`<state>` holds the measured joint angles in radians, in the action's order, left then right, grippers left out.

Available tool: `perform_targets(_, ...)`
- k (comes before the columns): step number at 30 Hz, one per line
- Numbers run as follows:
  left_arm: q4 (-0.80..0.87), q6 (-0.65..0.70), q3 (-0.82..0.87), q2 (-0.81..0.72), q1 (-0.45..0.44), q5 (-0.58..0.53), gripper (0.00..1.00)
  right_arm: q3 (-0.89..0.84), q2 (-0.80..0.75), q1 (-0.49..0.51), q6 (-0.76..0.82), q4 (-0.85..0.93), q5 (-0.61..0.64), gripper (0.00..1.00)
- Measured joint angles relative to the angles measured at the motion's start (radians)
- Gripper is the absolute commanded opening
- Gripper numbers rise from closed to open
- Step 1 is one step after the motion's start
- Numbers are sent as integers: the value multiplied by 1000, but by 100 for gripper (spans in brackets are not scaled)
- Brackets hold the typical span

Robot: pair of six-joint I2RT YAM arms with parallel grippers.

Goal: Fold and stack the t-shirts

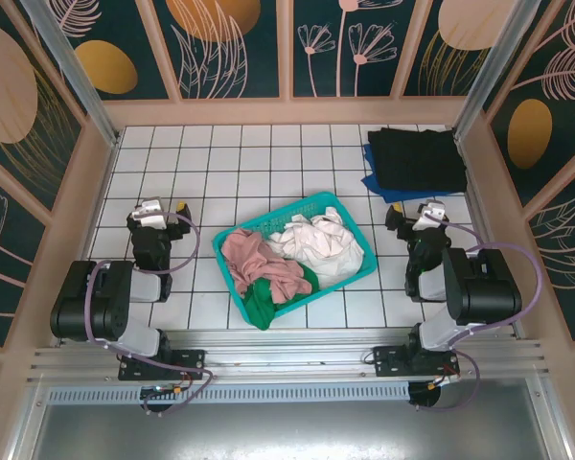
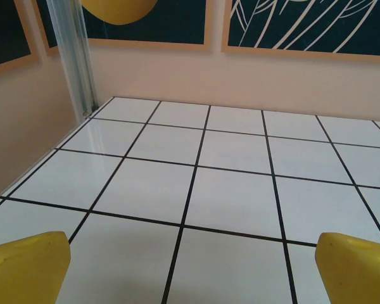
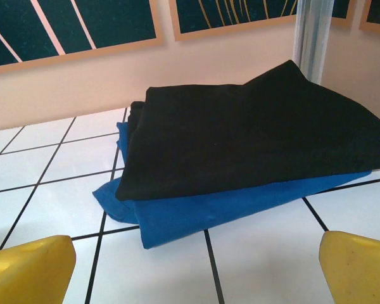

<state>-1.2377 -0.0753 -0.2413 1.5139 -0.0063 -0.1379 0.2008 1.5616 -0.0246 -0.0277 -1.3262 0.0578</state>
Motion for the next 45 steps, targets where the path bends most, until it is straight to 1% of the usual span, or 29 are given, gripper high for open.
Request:
perform_targets(28,13,0,-1,-7,0,0,99,2,-3,2,0,21,-8,99)
perform_targets(29,52,-1,-6,-27,0,0,99,6,-14,8,1,45,5,99)
perform_targets(31,235,-37,-60,-114,0,-6,99,32,-85,38,6,162,51,99)
perform_targets(33,451,-126,-174,-219,0,-20,99,97,-191,75,-18,316,79,99)
perform_targets(35,638,-253,-308,-305,0,-32,99,202,-286,93,-118,486,82,99)
perform_targets(36,738,-326,-377,-343,0,-37,99,256,-321,88,-172,566,70,99)
perform_targets(38,875,-433,-466,-406,0,-20,99,334,-368,47,-256,673,-27,99)
perform_targets(39,914,-473,-474,-439,0,6,99,365,-376,22,-288,730,-99,99)
perform_targets(41,972,-533,-435,-502,1,72,99,422,-363,23,-314,867,-165,99)
perform_targets(43,1002,-577,-345,-559,0,149,99,460,-339,102,-318,1001,-181,99)
perform_targets(45,1061,-607,-252,-607,-6,204,99,473,-328,219,-315,1119,-208,99)
